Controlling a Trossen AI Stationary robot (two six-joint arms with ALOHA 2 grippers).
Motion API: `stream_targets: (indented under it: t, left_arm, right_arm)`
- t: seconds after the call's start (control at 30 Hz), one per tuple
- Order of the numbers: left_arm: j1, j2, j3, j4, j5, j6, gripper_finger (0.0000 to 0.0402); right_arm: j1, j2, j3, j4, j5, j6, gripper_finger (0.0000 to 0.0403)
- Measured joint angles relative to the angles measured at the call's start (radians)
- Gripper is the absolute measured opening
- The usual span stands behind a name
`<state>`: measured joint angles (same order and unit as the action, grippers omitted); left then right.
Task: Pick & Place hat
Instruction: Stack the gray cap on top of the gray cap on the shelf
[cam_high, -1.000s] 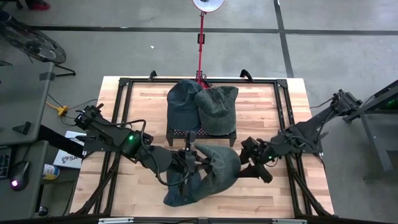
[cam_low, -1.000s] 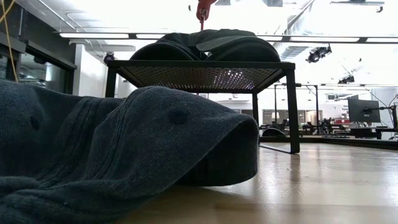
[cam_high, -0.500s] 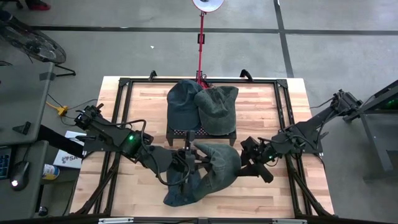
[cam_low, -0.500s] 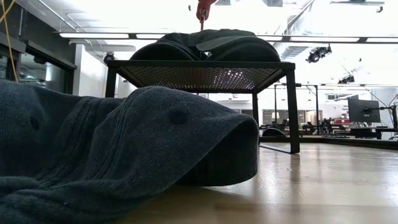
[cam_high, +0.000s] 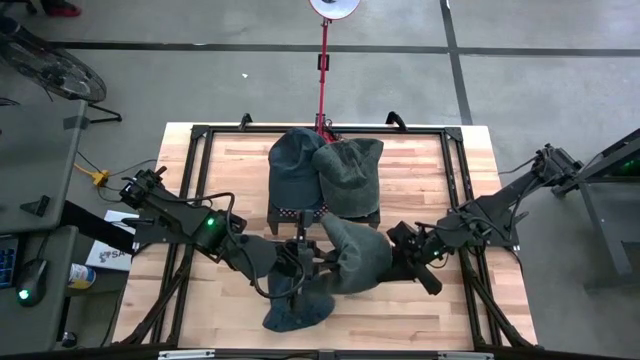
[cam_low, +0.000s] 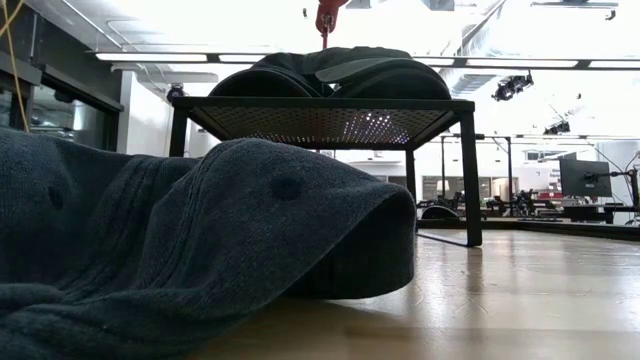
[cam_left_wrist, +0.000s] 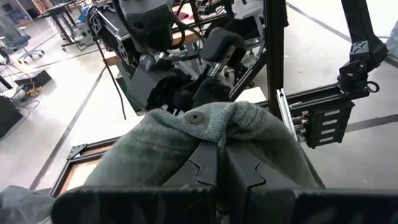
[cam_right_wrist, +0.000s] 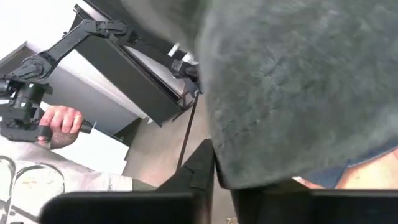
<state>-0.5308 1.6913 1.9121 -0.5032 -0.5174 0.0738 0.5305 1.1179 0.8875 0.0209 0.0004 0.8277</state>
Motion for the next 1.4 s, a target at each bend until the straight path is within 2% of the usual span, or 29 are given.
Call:
stream_targets:
  t: [0.1,0.2,0.4,0.6,0.83,1.03,1.4]
  left_arm:
    - [0.000,0.000,0.000,-0.003,-0.003,-0.003,0.0000]
    - [0.000,0.000,0.000,-0.001,-0.004,-0.021,0.0005]
    - [0.000,0.000,0.000,0.017,-0.038,-0.031,0.0046]
    - [0.000,-0.008,0.000,0.080,-0.145,-0.007,0.0085]
    - [0.000,-0.027,0.000,0.114,-0.170,0.000,0.0107]
    - [-0.029,-0.050,0.000,0.090,-0.134,-0.031,0.0108]
    - [-0.039,-0.063,0.000,0.034,0.018,-0.145,0.0108]
  right_arm:
    - [0.001,0.000,0.000,0.008,-0.005,-0.003,0.0009]
    - [0.001,0.000,0.000,0.018,-0.002,-0.002,0.0015]
    - [0.001,0.000,0.000,0.030,0.008,-0.009,0.0007]
    - [0.002,-0.001,0.000,0.037,0.067,-0.025,0.0005]
    - [0.040,-0.001,0.001,0.050,0.161,-0.075,0.0005]
    - [0.085,-0.001,0.002,0.055,0.211,-0.087,0.0004]
    - [0.164,-0.008,0.000,0.058,0.236,-0.086,0.0004]
